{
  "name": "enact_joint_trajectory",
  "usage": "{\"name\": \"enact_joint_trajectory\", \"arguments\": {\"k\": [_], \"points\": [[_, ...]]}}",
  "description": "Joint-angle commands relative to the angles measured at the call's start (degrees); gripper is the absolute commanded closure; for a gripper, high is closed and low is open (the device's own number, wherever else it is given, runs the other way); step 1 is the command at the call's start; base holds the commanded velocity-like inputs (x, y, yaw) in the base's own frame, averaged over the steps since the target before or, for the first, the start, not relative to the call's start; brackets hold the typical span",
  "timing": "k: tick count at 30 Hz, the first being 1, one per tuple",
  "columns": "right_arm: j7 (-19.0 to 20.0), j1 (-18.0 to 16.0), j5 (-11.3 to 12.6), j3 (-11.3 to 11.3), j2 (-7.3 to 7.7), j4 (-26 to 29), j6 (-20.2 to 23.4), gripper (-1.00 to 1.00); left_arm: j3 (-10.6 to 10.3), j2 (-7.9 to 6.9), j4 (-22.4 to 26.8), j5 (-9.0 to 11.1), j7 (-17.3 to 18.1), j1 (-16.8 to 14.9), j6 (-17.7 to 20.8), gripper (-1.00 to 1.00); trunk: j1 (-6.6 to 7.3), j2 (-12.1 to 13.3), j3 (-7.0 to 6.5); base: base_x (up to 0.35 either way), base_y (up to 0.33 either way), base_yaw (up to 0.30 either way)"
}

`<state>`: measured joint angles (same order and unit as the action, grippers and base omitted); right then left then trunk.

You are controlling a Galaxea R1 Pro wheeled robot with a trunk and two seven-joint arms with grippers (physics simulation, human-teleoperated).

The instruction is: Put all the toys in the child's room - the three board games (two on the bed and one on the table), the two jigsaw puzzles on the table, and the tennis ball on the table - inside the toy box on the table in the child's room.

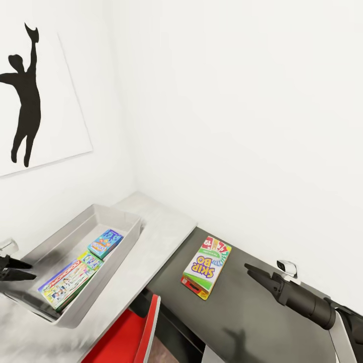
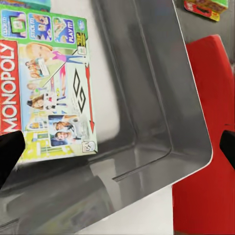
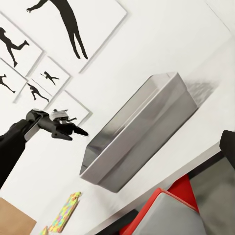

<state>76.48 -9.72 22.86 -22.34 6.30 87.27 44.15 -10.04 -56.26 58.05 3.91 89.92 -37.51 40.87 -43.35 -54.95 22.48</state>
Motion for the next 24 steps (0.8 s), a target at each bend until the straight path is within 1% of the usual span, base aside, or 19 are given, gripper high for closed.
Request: {"name": "enact_joint_trajectory", "arguments": {"k": [1,2,3,5,6,7,8,9,10,14,19,21,23,24], "points": [[0.07,-0.04,0.17,-0.03,0.01,0.01,0.48,-1.00,0.78,-0.10,0.39,0.29,0.08,-0.10,1.15,-1.00,-0.01,-0.05,0.07,0.000,0.000,0.000],[0.07,-0.04,0.17,-0.02,0.01,0.01,0.48,-1.00,1.84,-0.10,0.80,0.30,0.08,-0.10,1.67,-1.00,-0.01,-0.05,0.07,0.000,0.000,0.000],[0.07,-0.04,0.17,-0.01,0.00,0.01,0.49,-1.00,3.92,-0.09,1.59,0.30,0.08,-0.09,2.76,-1.00,-0.01,-0.05,0.07,0.000,0.000,0.000],[0.07,-0.04,0.17,-0.01,0.00,0.01,0.49,-1.00,5.87,-0.06,2.23,0.30,0.08,-0.09,3.91,-1.00,-0.01,-0.05,0.07,0.000,0.000,0.000],[0.07,-0.04,0.14,0.00,-0.01,0.01,0.49,-1.00,7.66,0.00,2.73,0.30,0.08,-0.10,5.04,-1.00,-0.01,-0.05,0.07,0.000,0.000,0.000],[0.07,-0.04,0.13,0.00,0.00,0.03,0.49,-1.00,8.51,0.02,2.91,0.30,0.08,-0.08,5.54,-1.00,-0.01,-0.05,0.07,0.000,0.000,0.000],[0.09,-0.04,0.11,-0.01,-0.01,0.03,0.50,-1.00,10.06,0.08,3.18,0.30,0.08,-0.08,6.38,-1.00,-0.01,-0.05,0.07,0.000,0.000,0.000],[0.11,-0.04,0.11,-0.02,0.00,0.05,0.50,-1.00,10.80,0.13,3.27,0.30,0.08,-0.08,6.68,-1.00,-0.01,-0.05,0.07,0.000,0.000,0.000],[0.14,-0.04,0.13,-0.04,0.01,0.07,0.50,-1.00,12.06,0.25,3.41,0.30,0.08,-0.07,7.12,-1.00,-0.01,-0.05,0.07,0.000,0.000,0.000],[0.27,-0.04,0.16,-0.10,0.02,0.09,0.50,-1.00,13.88,0.43,3.56,0.32,0.08,-0.08,7.79,-1.00,-0.01,-0.05,-0.04,0.000,0.000,0.000],[0.39,-0.04,0.19,-0.21,-0.01,0.09,0.50,-1.00,14.67,0.83,3.39,0.63,0.08,-0.09,8.07,-1.00,-0.01,-0.05,-0.40,0.000,0.000,0.000],[0.41,-0.04,0.20,-0.50,0.00,0.10,0.50,-1.00,14.81,0.97,3.03,1.49,0.08,-0.08,8.12,-1.00,-0.01,-0.05,-0.57,0.000,0.000,0.000],[0.44,-0.04,0.22,-1.15,-0.04,0.15,0.53,-1.00,14.90,1.41,1.73,3.54,0.08,-0.05,8.13,-1.00,-0.01,-0.05,-0.75,0.000,0.000,0.000],[0.45,-0.04,0.23,-1.28,-0.03,0.16,0.54,-1.00,14.91,1.59,1.15,4.12,0.08,-0.04,8.12,-1.00,-0.01,-0.05,-0.84,0.000,0.000,0.000]]}}
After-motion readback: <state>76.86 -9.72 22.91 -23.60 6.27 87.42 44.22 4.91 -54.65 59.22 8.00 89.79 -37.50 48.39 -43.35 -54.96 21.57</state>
